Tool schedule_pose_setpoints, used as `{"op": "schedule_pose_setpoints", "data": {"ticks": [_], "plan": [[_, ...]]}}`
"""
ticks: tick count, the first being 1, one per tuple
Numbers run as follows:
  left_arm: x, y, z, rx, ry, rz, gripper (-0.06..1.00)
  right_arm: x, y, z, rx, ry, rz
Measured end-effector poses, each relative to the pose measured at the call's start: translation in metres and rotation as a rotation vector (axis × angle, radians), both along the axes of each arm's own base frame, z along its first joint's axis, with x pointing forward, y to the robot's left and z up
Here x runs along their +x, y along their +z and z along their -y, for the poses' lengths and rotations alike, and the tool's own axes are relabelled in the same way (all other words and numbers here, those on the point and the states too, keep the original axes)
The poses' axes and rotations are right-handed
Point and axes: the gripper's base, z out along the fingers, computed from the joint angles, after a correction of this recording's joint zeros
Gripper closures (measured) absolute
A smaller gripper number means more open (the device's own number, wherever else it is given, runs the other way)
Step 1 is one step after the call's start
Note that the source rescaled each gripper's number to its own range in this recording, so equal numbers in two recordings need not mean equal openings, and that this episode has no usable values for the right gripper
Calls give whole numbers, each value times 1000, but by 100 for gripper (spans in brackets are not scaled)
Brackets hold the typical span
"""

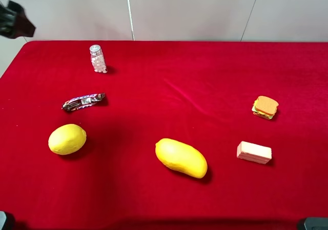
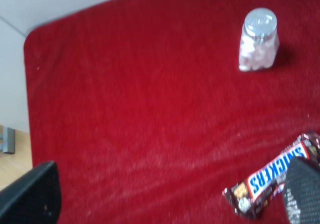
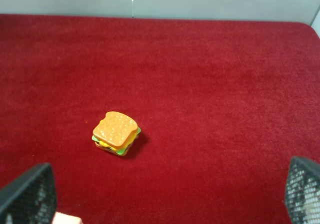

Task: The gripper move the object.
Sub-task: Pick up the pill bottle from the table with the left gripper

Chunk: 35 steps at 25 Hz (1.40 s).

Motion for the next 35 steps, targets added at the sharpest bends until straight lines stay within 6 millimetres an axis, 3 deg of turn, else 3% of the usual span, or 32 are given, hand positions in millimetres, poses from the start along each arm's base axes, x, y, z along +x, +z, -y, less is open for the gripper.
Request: {"op": "schedule_pose_setpoints", "data": {"ticks": [8, 16, 27, 35], "plan": [[60, -26, 13, -6, -26, -18, 16, 0, 0, 0, 0, 0, 0], [98, -59, 33, -21, -86, -2, 16, 0, 0, 0, 0, 0, 0], [131, -110, 58, -33, -149, -27, 16, 0, 0, 0, 0, 0, 0], [139, -140, 70, -44, -182, -33, 16, 0, 0, 0, 0, 0, 0]]}}
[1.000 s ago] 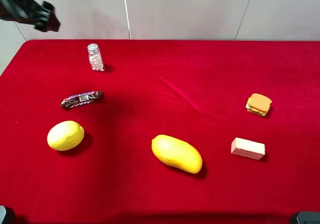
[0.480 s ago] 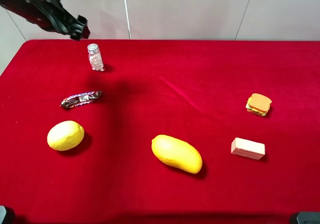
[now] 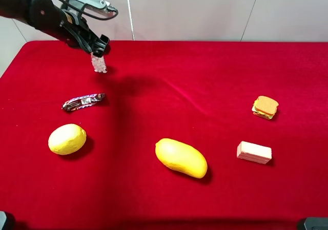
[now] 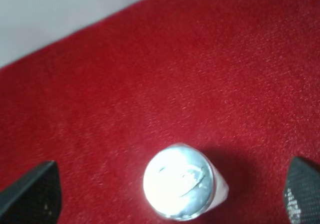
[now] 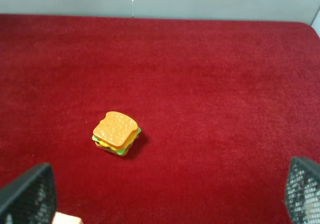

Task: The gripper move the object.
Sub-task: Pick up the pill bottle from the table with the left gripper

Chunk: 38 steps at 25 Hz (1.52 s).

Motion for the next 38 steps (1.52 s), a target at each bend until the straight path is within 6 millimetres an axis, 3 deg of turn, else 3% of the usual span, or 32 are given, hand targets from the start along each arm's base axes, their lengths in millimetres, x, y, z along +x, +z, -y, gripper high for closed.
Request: {"op": "schedule_pose_setpoints", "data": {"ticks": [21, 29, 33, 36, 38], "plan": [[9, -55, 5, -17, -19, -23, 16, 0, 0, 0, 1, 1, 0], [9, -59, 5, -18, -21, -24, 17, 0, 0, 0, 3, 2, 1], [10, -58, 6, -21, -21, -18, 37, 0, 0, 0, 3, 2, 1], [10, -58, 6, -24, -22, -12, 63, 0, 0, 0, 3, 2, 1], [10, -58, 6, -24, -23, -11, 89, 0, 0, 0, 3, 2, 1]]}}
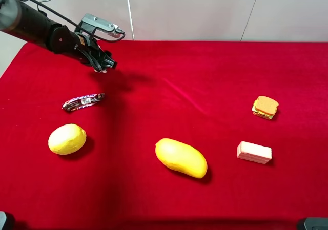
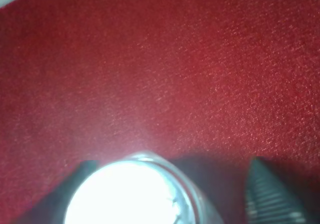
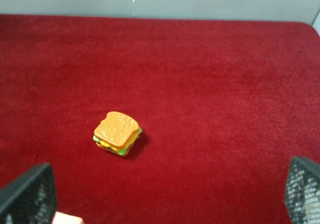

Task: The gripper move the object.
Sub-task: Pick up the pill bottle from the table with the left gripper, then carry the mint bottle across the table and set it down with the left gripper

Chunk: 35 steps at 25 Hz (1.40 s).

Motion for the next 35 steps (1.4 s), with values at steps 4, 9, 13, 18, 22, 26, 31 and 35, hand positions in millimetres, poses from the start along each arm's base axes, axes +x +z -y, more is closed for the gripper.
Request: {"op": "schedule_pose_setpoints", "data": {"ticks": [4, 9, 13, 18, 22, 26, 31, 35], "plan": [[0, 0, 0, 0, 0, 1, 94, 0, 0, 0, 0, 0, 0], [0, 0, 0, -1, 0, 2, 94, 0, 0, 0, 0, 0, 0], [0, 0, 0, -1, 0, 2, 94, 0, 0, 0, 0, 0, -1], [0, 0, 0, -1, 0, 2, 94, 0, 0, 0, 0, 0, -1], [0, 6, 1, -2, -3, 13, 94, 0, 0, 0, 0, 0, -1], [-1, 20, 7, -11, -17, 45, 94, 0, 0, 0, 0, 0, -1], [-8, 22, 24, -3, -60, 32, 94, 0, 0, 0, 0, 0, -1], [-15, 25, 51, -3, -127, 34, 94, 0, 0, 0, 0, 0, 0]]}}
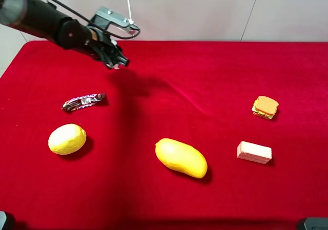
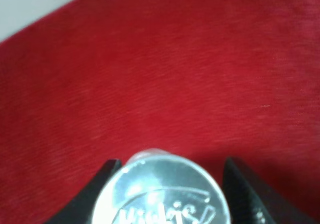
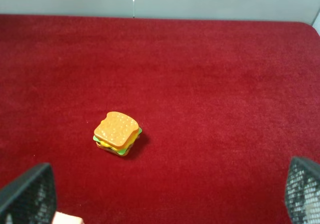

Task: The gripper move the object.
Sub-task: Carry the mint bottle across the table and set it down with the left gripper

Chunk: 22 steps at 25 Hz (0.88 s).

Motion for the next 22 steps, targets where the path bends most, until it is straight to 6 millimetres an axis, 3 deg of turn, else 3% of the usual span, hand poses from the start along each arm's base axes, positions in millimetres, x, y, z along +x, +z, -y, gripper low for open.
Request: {"op": "schedule_pose_setpoints", "data": {"ticks": [11, 22], "plan": [[-17, 24, 78, -24, -179, 59, 94, 0, 0, 0, 0, 0, 0], [-56, 16, 129, -15, -322, 31, 94, 0, 0, 0, 0, 0, 0]]}}
